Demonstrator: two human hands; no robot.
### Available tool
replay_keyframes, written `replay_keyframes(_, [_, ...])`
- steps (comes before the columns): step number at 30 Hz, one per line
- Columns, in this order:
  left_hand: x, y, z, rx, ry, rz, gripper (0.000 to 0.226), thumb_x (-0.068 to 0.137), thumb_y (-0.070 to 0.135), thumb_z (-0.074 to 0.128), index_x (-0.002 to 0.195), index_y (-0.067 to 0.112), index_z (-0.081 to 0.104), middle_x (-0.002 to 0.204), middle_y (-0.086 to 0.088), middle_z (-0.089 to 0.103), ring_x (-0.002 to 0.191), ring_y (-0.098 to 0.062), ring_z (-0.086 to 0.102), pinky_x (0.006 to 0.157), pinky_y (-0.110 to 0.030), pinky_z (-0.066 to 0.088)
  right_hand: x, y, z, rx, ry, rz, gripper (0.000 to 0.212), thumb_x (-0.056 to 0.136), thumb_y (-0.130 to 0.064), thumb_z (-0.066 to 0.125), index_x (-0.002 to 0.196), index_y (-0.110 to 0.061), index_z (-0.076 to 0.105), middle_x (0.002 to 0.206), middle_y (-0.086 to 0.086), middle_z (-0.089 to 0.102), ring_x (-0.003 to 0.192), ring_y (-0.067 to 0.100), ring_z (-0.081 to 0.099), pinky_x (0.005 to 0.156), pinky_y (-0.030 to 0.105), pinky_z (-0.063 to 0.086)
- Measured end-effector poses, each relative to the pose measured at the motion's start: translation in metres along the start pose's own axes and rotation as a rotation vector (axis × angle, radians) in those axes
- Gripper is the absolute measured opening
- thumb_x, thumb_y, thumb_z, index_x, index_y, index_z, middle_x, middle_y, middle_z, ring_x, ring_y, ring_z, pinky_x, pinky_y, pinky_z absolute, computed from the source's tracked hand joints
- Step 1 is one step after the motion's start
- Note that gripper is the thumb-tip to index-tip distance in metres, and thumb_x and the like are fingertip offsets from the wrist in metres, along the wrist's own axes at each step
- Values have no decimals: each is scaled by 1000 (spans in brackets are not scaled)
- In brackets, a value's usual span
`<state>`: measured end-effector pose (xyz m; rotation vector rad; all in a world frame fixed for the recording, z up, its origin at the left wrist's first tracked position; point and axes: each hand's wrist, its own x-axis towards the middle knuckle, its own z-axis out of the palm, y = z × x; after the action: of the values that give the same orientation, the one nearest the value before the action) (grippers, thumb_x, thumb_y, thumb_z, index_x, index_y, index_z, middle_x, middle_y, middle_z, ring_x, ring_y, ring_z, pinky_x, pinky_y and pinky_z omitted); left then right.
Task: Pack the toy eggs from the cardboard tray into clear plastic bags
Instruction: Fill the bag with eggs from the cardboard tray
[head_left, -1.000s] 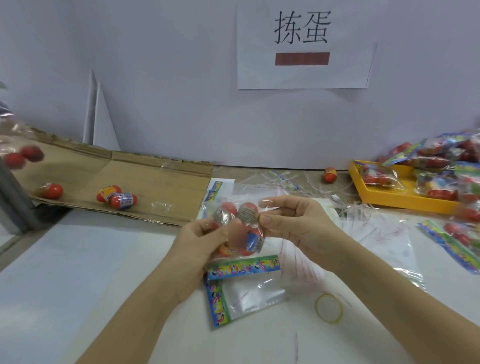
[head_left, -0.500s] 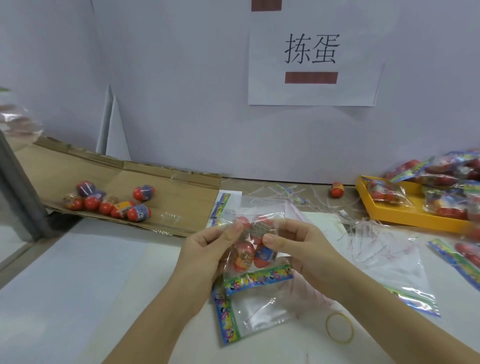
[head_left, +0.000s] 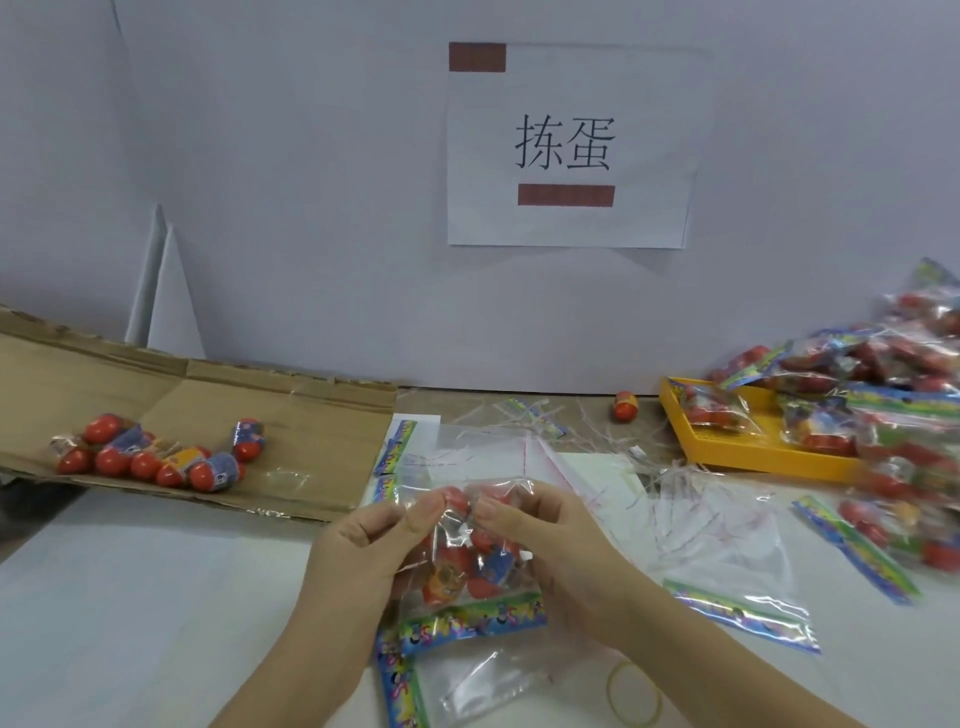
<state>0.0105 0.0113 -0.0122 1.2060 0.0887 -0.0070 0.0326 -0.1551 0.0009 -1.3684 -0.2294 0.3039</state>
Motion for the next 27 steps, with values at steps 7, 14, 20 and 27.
replay_keyframes(7, [0, 1, 0, -8, -11, 22, 38, 49, 30, 80, 79, 7, 79, 84, -19, 75, 67, -24, 73, 53, -28, 58, -4, -3, 1, -33, 14, 11, 35, 66, -29, 81, 95, -11, 74, 87, 5, 73, 80, 22, 71, 61, 33, 58])
replay_keyframes(14, [2, -3, 1, -12, -25, 1, 39, 46, 31, 81, 78, 9, 79, 86, -20, 75, 68, -27, 74, 53, -31, 59, -4, -7, 0, -78, 36, 2, 21, 72, -25, 80, 87, -11, 74, 85, 6, 72, 76, 20, 69, 58, 30, 55])
replay_keyframes(20, [1, -4, 2, 17, -42, -48, 47, 43, 27, 83, 84, 4, 78, 86, -21, 74, 66, -26, 72, 54, -28, 58, -1, -9, 0, -23, 28, -54, 37, 63, -41, 83, 90, -17, 77, 80, 6, 73, 67, 20, 69, 57, 31, 56])
replay_keyframes(27, [2, -1, 0, -5, -18, -8, 38, 41, 25, 83, 76, 11, 79, 85, -19, 75, 66, -25, 73, 52, -27, 57, 1, -3, -1, -16, -9, -12, 34, 66, -36, 81, 92, -14, 77, 95, 13, 74, 87, 28, 72, 69, 33, 59])
